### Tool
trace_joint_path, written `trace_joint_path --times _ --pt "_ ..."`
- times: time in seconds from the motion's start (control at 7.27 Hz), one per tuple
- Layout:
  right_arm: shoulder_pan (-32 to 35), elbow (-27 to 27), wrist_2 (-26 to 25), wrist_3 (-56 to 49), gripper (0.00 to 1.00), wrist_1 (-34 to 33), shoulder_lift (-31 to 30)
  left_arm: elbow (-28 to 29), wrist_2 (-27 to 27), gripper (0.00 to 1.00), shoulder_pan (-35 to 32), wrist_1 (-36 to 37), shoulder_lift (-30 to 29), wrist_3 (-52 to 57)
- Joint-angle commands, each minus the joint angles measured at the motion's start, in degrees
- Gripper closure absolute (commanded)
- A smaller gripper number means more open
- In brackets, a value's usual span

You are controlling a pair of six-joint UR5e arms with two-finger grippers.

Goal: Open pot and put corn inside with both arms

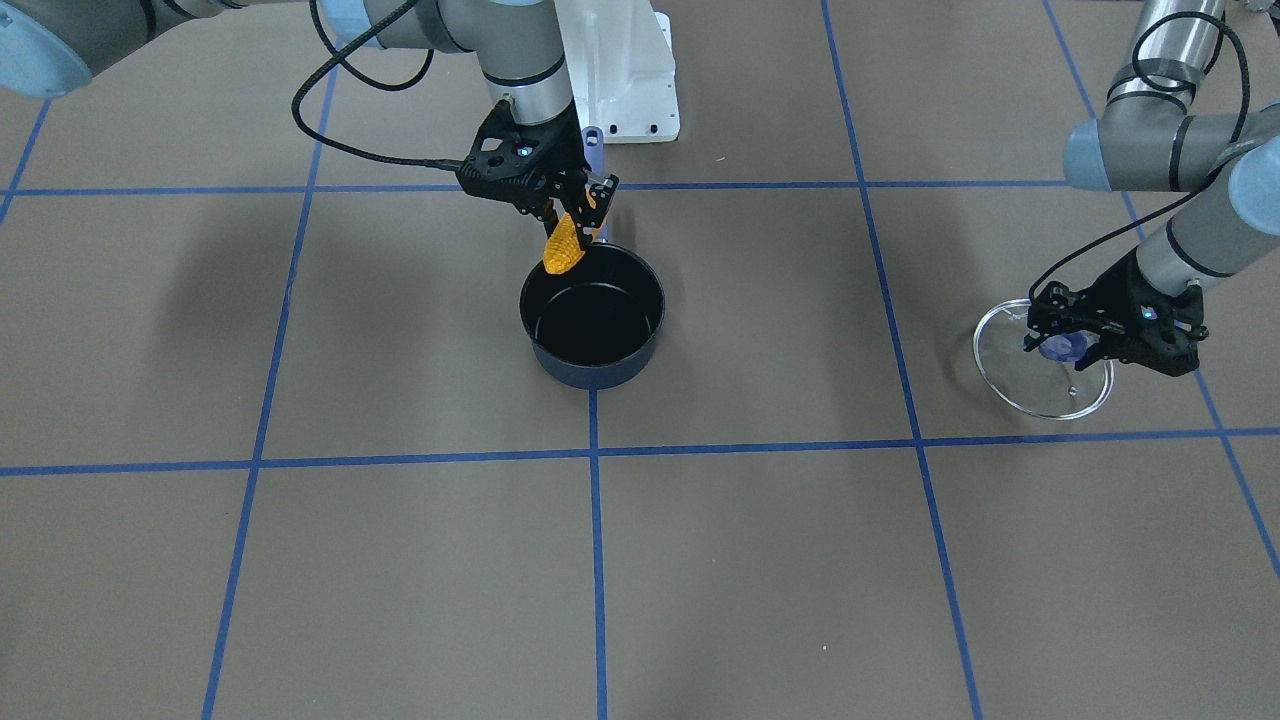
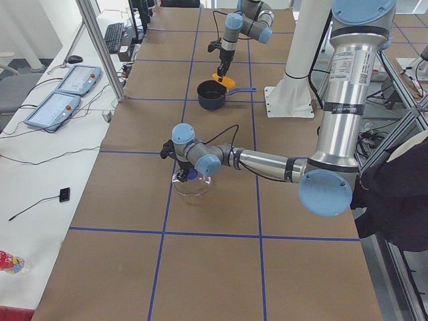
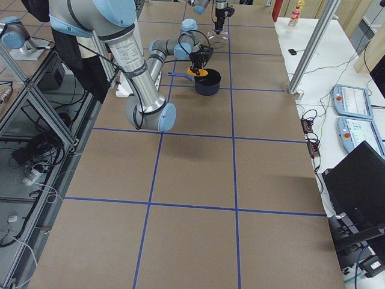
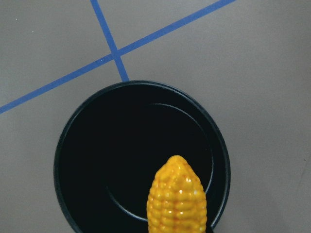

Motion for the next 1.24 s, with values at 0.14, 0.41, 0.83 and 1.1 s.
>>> trace_joint_path --times 0.14,0.41,0.83,1.1 --pt "-0.31 -3.79 -0.8 -0.22 0.65 0.18 2.07 0.98 0.34 0.42 -0.1 -0.91 0.25 -0.04" --pt "1.96 -4.78 -0.54 -1.18 0.65 0.36 2.96 1.07 0.34 0.42 -0.1 -2.32 1.48 0.05" --pt "4.69 -6.18 -0.36 -3.65 0.64 0.44 3.4 1.07 0.34 0.38 -0.02 -4.17 2.98 -0.04" --pt "4.79 -8.73 -0.36 -3.65 0.64 0.44 5.07 1.07 0.34 0.27 0.07 -4.17 2.98 -0.12"
